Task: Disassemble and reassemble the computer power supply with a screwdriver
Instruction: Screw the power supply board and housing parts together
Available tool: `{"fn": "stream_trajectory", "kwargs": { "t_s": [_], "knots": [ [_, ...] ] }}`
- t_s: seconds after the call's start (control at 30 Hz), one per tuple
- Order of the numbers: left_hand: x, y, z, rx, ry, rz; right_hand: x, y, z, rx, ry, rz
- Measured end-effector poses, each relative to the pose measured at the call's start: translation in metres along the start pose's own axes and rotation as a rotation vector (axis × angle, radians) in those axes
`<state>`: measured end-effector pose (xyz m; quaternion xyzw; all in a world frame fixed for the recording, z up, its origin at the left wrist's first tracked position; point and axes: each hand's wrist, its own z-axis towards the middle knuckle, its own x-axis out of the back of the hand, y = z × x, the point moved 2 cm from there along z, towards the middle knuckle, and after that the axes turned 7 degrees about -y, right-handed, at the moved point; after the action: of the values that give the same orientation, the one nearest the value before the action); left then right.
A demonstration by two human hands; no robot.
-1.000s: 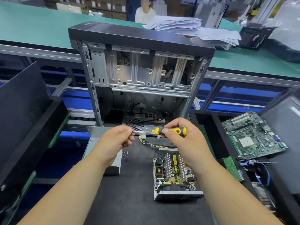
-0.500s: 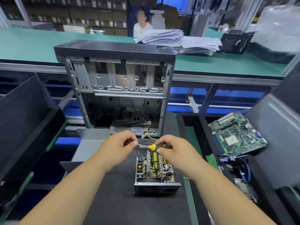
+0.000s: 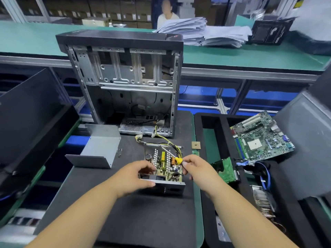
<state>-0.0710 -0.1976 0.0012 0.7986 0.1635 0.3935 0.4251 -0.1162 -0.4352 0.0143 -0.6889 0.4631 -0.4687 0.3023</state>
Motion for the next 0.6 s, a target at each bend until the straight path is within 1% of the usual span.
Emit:
{"fn": "stream_trajectory", "kwargs": {
  "t_s": [0.1,0.27,0.37,0.47,0.6],
  "knots": [
    [-0.011,-0.002,0.000,-0.001,0.064,0.022,-0.003,0.010,-0.003,-0.033,-0.047,0.043],
    [-0.022,-0.004,-0.004,0.018,0.142,0.099,-0.006,0.025,-0.007,-0.052,-0.132,-0.019],
    [-0.029,-0.005,-0.007,0.026,0.156,0.191,-0.008,0.030,-0.007,-0.041,-0.089,-0.030],
    [-0.031,-0.004,-0.006,0.031,0.192,0.224,-0.009,0.029,-0.008,-0.023,-0.061,-0.002],
    [-0.023,0.003,-0.009,0.036,0.145,0.313,-0.007,0.026,-0.013,-0.049,-0.061,0.012]
  ]
}}
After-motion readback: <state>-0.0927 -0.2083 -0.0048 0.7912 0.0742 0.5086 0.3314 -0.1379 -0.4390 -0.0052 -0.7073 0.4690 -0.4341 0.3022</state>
